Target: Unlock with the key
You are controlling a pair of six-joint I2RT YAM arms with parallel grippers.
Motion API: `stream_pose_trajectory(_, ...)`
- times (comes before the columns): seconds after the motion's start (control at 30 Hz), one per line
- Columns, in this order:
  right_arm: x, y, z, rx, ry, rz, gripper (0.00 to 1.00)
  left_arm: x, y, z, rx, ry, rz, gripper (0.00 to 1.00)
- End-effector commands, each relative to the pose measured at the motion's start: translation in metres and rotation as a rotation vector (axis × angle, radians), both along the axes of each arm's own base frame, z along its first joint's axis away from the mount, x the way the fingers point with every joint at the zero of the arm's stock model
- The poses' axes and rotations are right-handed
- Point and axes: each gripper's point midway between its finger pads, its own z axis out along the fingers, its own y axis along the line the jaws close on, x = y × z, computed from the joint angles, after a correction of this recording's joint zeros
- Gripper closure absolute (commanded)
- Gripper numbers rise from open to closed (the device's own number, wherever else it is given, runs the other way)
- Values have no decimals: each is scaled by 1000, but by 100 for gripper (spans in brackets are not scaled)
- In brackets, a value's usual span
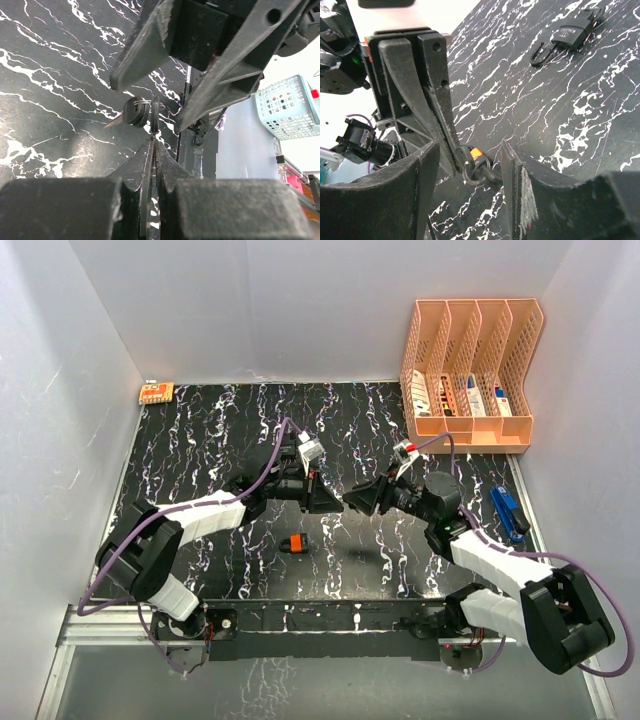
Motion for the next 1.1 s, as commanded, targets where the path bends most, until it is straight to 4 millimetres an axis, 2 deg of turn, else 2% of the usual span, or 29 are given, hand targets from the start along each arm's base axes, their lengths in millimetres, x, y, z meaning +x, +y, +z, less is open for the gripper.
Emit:
stream_pose_trajectory(0.0, 4, 5, 18, 27, -86, 31, 52, -1, -5, 25, -70, -47, -55, 100)
stream_pose_trajectory(0.63, -2, 10, 16, 42, -79, 81, 84, -3, -8, 27, -80, -24, -86, 100)
stream_pose_trajectory(1.07, -8, 13, 10, 41, -65, 119, 84, -4, -12, 37, -116, -23, -122, 100)
